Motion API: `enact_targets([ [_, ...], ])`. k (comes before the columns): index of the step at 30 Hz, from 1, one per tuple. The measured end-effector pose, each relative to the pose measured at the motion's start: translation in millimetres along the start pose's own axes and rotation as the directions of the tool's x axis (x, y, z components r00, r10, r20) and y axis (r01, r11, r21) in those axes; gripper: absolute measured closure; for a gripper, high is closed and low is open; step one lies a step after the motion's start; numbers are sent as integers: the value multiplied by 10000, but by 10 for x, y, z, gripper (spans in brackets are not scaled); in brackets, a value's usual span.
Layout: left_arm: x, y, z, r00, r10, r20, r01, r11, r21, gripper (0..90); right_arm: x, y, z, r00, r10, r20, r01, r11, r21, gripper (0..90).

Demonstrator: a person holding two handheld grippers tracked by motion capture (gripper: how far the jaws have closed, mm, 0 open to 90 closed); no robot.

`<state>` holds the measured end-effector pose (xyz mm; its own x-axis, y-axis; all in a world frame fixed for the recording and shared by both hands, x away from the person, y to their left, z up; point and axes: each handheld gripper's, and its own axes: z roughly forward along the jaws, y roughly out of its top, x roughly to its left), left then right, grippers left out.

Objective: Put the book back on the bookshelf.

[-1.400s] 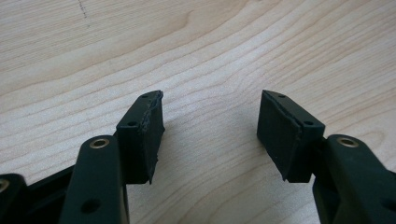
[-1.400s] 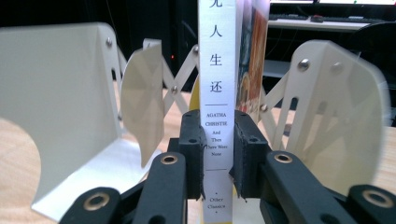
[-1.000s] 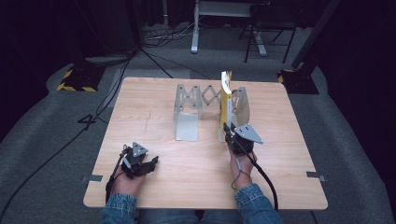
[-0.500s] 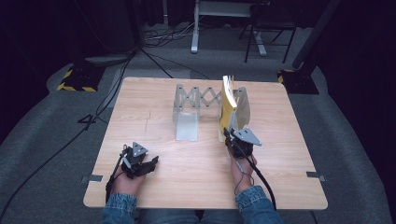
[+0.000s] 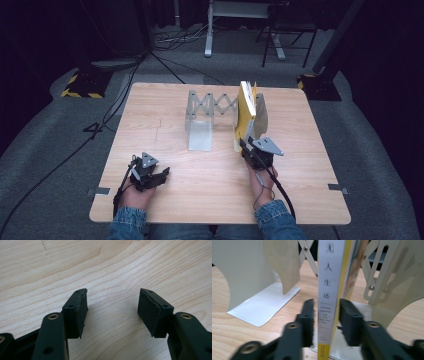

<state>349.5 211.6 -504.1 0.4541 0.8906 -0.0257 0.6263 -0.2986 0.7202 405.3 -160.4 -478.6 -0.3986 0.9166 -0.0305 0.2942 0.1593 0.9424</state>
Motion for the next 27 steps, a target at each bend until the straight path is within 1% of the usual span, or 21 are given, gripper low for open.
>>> enact_targets([
  [4, 3, -1, -1, 10000, 30, -38, -30, 10000, -18, 413, -16, 49, -162, 9994, -320, -117, 315, 9985, -455, 581],
  [6, 3, -4, -3, 10000, 23, 0, -23, 10000, -15, 413, -38, 94, -267, 9983, -574, -87, 566, 9956, -743, 570],
  [7, 5, -5, -7, 10000, 41, -5, -41, 10000, 15, 412, -64, 128, -336, 9979, -631, -143, 615, 9941, -899, 565],
  [10, 12, -11, -14, 10000, 50, 42, -50, 10000, 27, 411, -156, 192, -478, 9979, -526, -370, 485, 9932, -1057, 559],
  [13, 25, -21, -23, 10000, 76, 51, -76, 10000, 9, 409, -281, 234, -622, 9957, -496, -789, 421, 9947, -938, 540],
  [14, 33, -25, -26, 9999, 89, 84, -89, 10000, -2, 407, -373, 248, -722, 9930, -622, -999, 543, 9953, -799, 529],
  [15, 42, -30, -32, 9999, 110, 86, -110, 9999, -6, 407, -373, 248, -722, 9930, -622, -999, 543, 9953, -799, 521],
  [16, 47, -37, -38, 9999, 84, 90, -84, 10000, -5, 406, -423, 250, -776, 9923, -602, -1081, 524, 9959, -739, 516],
  [17, 60, -40, -45, 9998, 155, 94, -155, 9999, 18, 405, -480, 251, -827, 9910, -565, -1212, 485, 9965, -684, 508],
  [19, 75, -50, -51, 9997, 150, 169, -150, 9999, -4, 399, -607, 248, -936, 9895, -323, -1409, 247, 9982, -555, 490],
  [23, 102, -72, -74, 9993, 272, 272, -273, 9996, 8, 384, -823, 304, -1113, 9884, 25, -1521, -97, 9989, -467, 439],
  [25, 115, -88, -92, 9990, 301, 335, -303, 9995, 45, 380, -901, 323, -1186, 9889, 56, -1486, -126, 9989, -459, 421],
  [26, 121, -92, -97, 9988, 336, 348, -338, 9994, 44, 375, -960, 328, -1226, 9887, 21, -1500, -79, 9992, -380, 407],
  [27, 129, -97, -103, 9984, 400, 402, -403, 9992, 52, 372, -990, 329, -1247, 9884, 90, -1519, -134, 9995, -284, 398],
])
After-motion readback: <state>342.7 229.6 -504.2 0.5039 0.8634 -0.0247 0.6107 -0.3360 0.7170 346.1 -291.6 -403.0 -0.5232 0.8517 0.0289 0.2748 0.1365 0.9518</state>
